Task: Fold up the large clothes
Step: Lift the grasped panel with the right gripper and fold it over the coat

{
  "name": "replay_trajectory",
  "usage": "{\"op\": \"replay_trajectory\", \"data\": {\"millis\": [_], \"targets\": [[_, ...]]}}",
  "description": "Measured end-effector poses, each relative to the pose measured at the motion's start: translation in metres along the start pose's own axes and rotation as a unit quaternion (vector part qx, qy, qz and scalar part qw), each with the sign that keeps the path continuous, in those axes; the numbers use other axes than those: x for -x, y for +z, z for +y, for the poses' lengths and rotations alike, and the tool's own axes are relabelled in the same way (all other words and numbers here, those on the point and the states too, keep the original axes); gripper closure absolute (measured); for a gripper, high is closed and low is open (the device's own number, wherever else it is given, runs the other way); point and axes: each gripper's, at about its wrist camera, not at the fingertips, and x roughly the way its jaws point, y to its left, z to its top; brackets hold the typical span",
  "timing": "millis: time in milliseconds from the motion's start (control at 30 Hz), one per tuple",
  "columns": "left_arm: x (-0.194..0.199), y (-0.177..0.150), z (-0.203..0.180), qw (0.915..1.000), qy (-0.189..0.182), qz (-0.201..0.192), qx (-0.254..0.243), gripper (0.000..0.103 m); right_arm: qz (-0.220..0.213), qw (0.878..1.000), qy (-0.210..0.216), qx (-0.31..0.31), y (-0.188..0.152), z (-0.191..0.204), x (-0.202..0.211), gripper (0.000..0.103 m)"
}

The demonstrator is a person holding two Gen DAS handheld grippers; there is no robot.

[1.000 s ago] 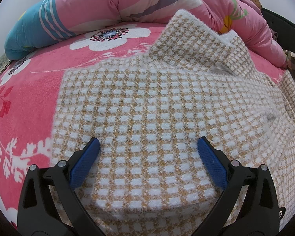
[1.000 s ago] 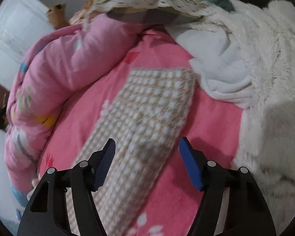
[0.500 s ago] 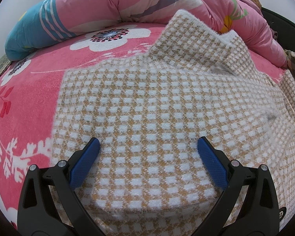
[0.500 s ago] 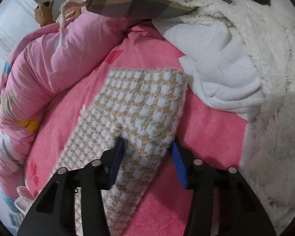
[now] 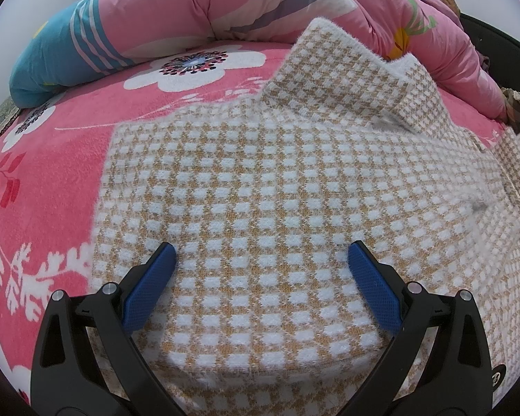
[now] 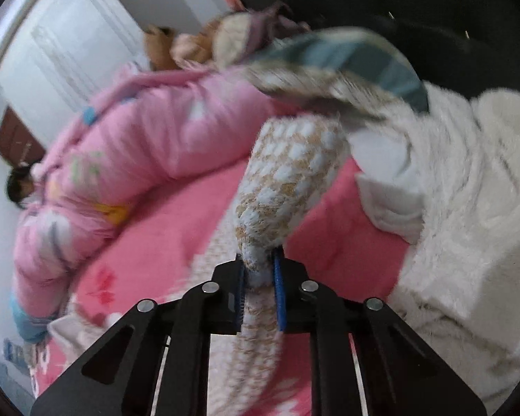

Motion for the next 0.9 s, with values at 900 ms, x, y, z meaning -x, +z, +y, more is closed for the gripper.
{"op": "replay_trajectory", "data": {"millis": [900], "targets": [[0.04, 0.013, 0.04, 0.9955, -0.065, -0.05, 0.048, 0.007, -0.034, 0.938, 0.235, 0.253, -0.158, 0.341, 0.144, 0.093]]}}
